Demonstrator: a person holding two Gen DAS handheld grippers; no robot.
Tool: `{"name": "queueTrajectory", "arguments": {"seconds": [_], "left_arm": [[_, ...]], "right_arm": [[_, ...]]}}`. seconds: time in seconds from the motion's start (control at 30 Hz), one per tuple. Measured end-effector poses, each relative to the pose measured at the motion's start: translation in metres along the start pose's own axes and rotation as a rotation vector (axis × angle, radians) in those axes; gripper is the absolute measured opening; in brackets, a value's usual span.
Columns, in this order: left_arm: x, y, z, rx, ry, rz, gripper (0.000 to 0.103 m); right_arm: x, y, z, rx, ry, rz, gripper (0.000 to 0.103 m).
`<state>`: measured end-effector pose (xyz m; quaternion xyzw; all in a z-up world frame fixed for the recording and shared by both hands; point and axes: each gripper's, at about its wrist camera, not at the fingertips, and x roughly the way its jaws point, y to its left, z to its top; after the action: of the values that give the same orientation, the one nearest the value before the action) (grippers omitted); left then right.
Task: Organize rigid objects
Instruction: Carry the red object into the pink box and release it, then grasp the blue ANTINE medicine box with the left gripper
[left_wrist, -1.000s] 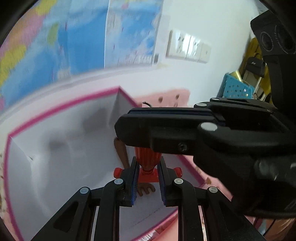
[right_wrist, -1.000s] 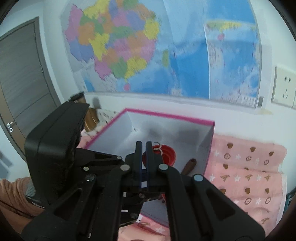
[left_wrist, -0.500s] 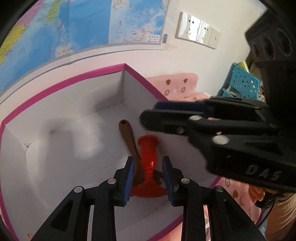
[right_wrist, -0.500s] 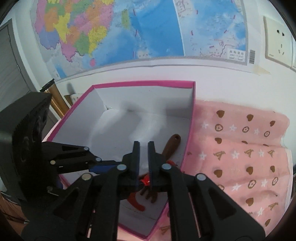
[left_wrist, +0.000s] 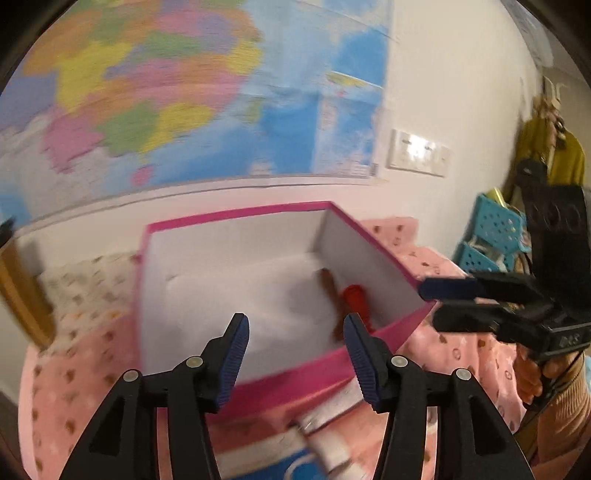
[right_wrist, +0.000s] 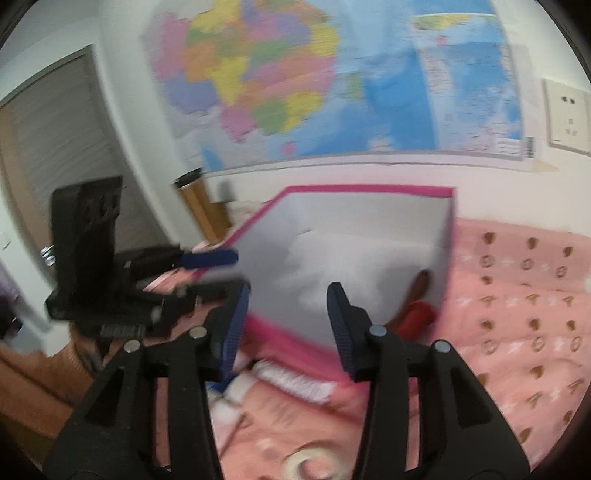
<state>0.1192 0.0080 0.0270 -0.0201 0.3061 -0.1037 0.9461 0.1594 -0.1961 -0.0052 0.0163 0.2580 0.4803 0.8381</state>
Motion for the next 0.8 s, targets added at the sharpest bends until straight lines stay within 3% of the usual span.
{"name": "queueTrajectory", "arguments": {"seconds": [0.33, 0.8], "left_arm": [[-0.019, 0.055, -0.063, -0.153, 0.096, 0.114, 0.055], [-0.018, 0.067, -0.112, -0.246, 0.191, 0.073, 0.055]], "right_arm": [[0.047, 0.029, -0.039, 0.069, 0.152, 0.118, 0.048], [0.103, 0.044, -0.073, 0.086, 0.273, 0.048, 0.048]]}}
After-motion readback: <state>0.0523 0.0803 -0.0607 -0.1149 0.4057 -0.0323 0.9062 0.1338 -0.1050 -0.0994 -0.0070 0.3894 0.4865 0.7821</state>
